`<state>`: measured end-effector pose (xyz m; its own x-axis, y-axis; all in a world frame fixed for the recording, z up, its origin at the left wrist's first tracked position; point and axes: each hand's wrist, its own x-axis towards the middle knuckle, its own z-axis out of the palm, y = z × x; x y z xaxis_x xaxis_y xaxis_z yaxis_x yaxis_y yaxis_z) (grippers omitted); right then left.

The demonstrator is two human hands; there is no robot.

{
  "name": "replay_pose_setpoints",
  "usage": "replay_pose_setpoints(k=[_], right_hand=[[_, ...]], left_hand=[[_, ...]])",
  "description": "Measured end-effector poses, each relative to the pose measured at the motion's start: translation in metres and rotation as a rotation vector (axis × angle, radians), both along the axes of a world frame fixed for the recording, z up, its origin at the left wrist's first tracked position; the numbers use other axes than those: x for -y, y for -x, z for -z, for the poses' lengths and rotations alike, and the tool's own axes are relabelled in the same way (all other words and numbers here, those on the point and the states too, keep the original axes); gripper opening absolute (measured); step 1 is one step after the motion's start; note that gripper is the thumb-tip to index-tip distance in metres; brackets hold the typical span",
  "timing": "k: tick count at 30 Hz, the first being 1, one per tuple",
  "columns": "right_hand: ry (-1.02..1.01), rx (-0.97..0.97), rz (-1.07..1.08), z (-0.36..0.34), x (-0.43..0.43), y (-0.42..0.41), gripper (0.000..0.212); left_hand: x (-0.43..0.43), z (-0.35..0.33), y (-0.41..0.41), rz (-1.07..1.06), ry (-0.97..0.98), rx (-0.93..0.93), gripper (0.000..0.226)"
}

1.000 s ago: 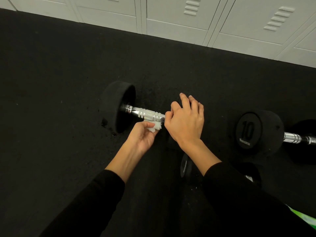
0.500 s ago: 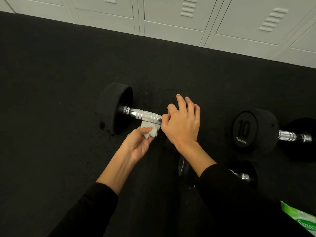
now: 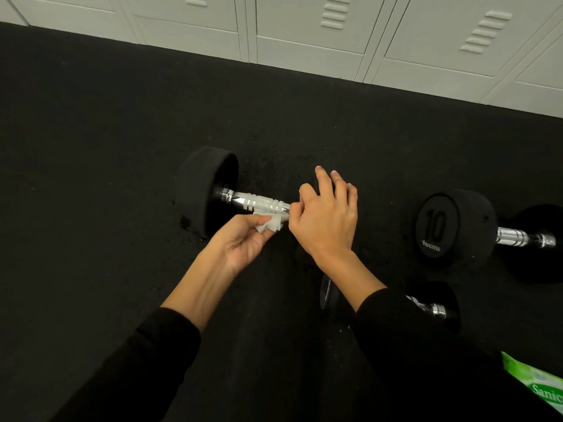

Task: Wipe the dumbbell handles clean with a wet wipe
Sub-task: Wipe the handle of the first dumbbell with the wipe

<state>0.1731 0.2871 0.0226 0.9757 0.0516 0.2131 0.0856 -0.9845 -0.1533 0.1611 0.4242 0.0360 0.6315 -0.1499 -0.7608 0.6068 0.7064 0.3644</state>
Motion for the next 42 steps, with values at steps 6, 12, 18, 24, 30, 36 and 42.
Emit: replay_pose_setpoints(k=[6,12,18,24,30,36,42], right_hand=[[0.002,-0.023,0.004,-0.001,0.001,-0.002,0.025],[0.001,-0.016,0.007,-0.002,0.001,-0.001,0.025],[0.014,-0.01,0.002,-0.001,0.0,-0.001,0.023],[0.012,-0.024,-0.002,-0.001,0.003,-0.005,0.025],[0.002,-0.007,0.001,0.0,0.002,-0.006,0.023],[-0.017,0.022,0.002,0.003,0.001,-0.003,0.025],[-0.021,-0.011,0.005,0.001,0.002,-0.006,0.023]], left_hand=[[-0.006,-0.023,-0.007,-0.066,-0.179,0.104,0.038],[-0.009,0.012,-0.001,0.561,-1.542,0.781,0.051],[0.001,0.038,-0.033,1.107,-1.849,0.952,0.031],[0.005,0.051,-0.03,0.939,-1.856,0.985,0.033],[-0.013,0.059,-0.003,0.876,-1.845,1.097,0.049],[-0.017,0.048,-0.05,0.999,-1.79,0.879,0.016],[-0.016,0.047,-0.028,0.801,-1.847,0.725,0.036]])
